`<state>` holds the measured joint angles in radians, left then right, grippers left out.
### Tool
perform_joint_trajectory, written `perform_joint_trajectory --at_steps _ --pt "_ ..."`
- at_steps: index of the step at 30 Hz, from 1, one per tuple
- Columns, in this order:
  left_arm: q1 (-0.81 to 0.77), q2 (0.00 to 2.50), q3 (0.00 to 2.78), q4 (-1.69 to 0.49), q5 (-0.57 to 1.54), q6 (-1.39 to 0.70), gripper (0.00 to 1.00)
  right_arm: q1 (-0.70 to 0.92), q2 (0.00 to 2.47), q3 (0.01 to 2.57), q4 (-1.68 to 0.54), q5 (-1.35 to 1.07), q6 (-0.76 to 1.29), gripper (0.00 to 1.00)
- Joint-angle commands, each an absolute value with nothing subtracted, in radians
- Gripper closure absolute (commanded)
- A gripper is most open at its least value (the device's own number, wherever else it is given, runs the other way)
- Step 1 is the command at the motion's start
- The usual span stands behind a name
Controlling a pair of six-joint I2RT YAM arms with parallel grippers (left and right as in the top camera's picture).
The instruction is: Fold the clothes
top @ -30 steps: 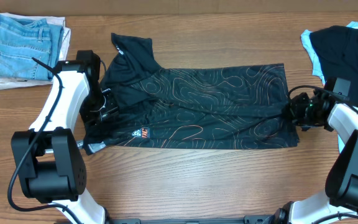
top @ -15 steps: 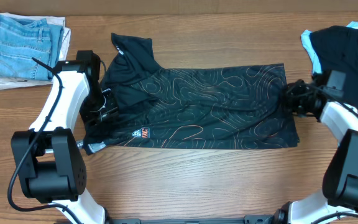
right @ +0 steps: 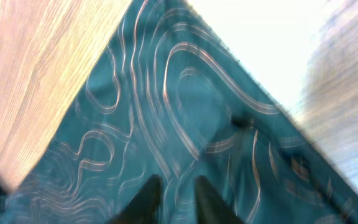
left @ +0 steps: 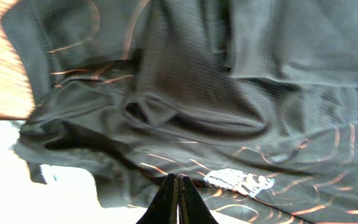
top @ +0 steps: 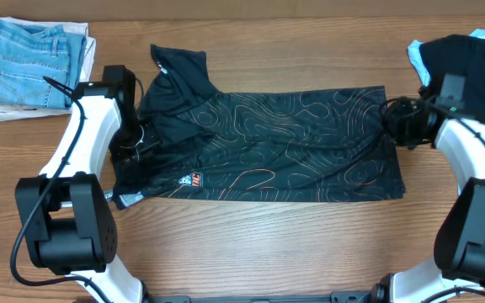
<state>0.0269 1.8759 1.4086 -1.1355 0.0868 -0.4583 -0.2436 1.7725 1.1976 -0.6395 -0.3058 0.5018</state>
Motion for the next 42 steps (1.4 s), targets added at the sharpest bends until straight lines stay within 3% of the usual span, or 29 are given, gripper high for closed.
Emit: perform_joint_trajectory --at_steps 1,6,14,34,42 --pt "-0.037 1.855 1.425 -1.116 0.201 -0.371 0.96 -0.221 1.742 1.25 -0.747 -0.387 0.363 0.83" --pt "-0.146 1.862 1.425 -1.042 0.21 -0.385 0.96 -0.207 1.78 1.21 -0.821 -0.31 0.374 0.88" --pt "-0.162 1.929 1.425 -1.016 0.207 -0.407 0.96 -0.214 1.81 1.149 -0.825 -0.308 0.392 0.88" --pt "-0.023 2.06 1.425 -0.979 0.12 -0.403 0.95 -0.236 1.81 1.006 -0.859 -0.201 0.48 0.88" --pt "0.044 2.06 1.422 -0.963 0.123 -0.387 0.95 -0.309 1.81 0.987 -0.897 -0.19 0.51 0.96"
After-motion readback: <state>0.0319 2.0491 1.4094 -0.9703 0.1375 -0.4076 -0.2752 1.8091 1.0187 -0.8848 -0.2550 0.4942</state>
